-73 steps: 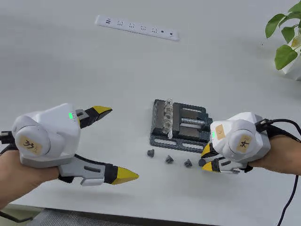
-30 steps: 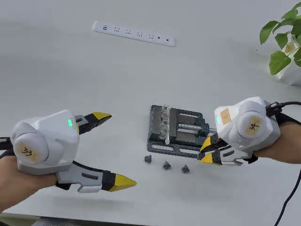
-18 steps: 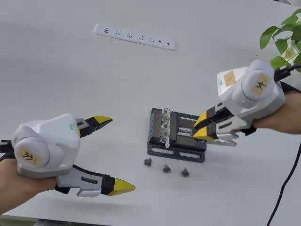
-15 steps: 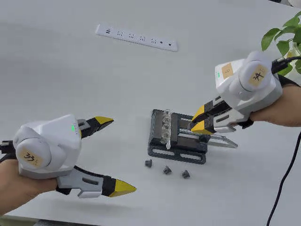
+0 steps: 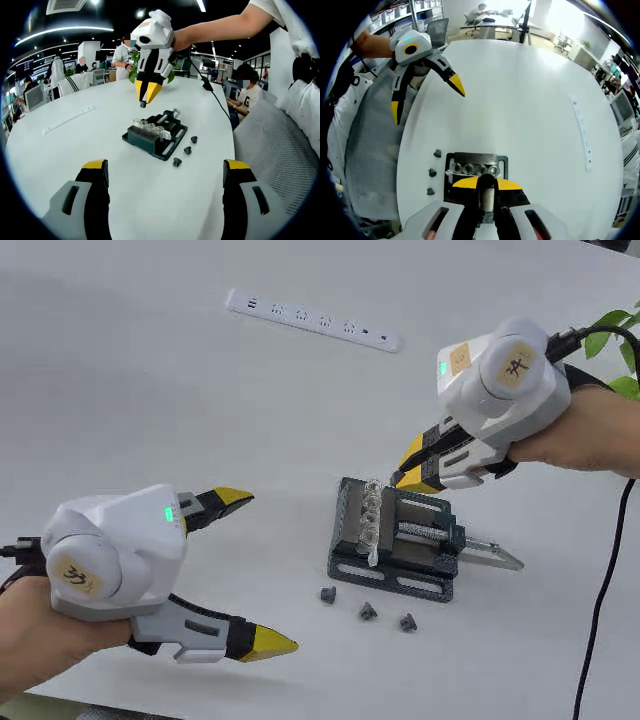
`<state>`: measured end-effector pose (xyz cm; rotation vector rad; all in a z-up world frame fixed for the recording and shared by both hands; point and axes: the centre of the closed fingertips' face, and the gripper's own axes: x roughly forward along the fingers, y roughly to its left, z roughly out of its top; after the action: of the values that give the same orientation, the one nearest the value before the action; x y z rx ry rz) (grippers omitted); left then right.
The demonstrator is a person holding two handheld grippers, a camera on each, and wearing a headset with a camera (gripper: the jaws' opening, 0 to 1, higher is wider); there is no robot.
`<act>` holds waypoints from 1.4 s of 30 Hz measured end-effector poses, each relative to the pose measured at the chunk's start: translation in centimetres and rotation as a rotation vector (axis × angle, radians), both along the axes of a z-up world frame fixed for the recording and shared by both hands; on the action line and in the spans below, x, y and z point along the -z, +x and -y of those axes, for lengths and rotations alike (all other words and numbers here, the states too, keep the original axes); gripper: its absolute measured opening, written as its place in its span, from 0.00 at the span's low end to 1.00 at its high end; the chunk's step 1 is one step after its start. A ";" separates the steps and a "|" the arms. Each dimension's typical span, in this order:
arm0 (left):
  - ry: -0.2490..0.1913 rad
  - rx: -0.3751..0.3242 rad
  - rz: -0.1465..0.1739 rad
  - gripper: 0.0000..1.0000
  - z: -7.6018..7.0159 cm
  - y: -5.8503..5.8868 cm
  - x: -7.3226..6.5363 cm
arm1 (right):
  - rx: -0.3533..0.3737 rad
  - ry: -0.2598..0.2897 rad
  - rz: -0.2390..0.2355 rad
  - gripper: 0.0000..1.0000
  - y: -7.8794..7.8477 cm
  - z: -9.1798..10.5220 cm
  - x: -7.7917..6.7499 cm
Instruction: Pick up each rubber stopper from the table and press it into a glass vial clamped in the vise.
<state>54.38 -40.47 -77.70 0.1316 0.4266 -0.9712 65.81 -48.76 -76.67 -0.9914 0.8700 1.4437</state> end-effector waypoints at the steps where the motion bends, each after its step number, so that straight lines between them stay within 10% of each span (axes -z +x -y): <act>1: -0.001 0.000 0.000 0.94 0.0 0.0 0.0 | -0.002 -0.003 -0.001 0.06 0.0 -0.1 0.1; 42: -0.019 -0.010 -0.007 0.94 0.1 0.4 0.3 | -0.010 -0.056 -0.039 0.06 0.7 -0.8 2.9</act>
<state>54.83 -40.57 -77.96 0.1087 0.4233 -0.9663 66.47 -47.96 -79.58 -1.0130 0.9392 1.4578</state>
